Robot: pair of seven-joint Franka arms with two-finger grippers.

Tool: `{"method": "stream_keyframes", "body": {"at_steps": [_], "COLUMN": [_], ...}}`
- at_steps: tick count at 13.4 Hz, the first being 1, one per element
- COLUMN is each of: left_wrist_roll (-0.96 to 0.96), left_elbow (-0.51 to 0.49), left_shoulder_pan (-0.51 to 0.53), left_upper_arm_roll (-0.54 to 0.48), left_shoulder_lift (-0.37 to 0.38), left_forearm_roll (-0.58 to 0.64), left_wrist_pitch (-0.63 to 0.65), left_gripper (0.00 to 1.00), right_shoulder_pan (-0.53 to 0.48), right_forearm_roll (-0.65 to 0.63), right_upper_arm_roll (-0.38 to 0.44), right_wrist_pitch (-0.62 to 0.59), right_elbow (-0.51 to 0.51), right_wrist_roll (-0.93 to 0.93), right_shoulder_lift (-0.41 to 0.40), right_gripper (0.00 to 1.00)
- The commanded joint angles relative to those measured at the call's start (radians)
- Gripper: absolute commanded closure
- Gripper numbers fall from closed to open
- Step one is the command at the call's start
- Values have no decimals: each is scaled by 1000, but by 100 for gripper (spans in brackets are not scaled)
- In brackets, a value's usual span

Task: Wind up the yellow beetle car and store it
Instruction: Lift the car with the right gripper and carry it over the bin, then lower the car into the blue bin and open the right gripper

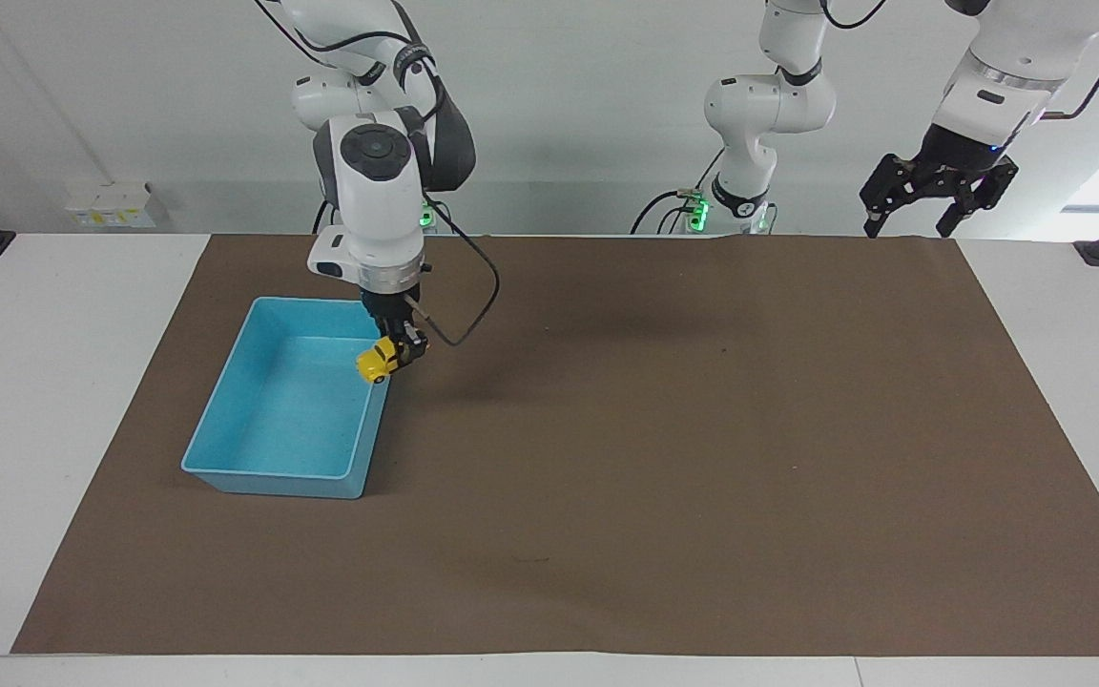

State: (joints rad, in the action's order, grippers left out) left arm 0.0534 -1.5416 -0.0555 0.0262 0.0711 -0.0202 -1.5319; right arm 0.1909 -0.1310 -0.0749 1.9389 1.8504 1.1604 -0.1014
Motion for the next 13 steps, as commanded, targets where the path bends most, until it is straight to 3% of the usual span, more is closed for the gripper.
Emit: {"method": "stream_keyframes", "body": {"at_steps": [1, 13], "left_wrist_roll": [-1, -1], "left_elbow": [-8, -8], "left_shoulder_pan": [20, 20], "left_upper_arm_roll": [14, 14], "left_shoulder_lift": [12, 12], "left_forearm_roll": [8, 6], "left_wrist_pitch": [13, 13], "left_gripper": [0, 0], "right_shoulder_pan": [-59, -298], "right_forearm_roll": [39, 93], "right_upper_arm_roll": [-11, -9], "right_wrist_pitch": [-43, -34], "right_elbow": [13, 30], "right_wrist_roll": [-233, -977], "right_shoulder_lift": [49, 68], "right_gripper": [100, 100]}}
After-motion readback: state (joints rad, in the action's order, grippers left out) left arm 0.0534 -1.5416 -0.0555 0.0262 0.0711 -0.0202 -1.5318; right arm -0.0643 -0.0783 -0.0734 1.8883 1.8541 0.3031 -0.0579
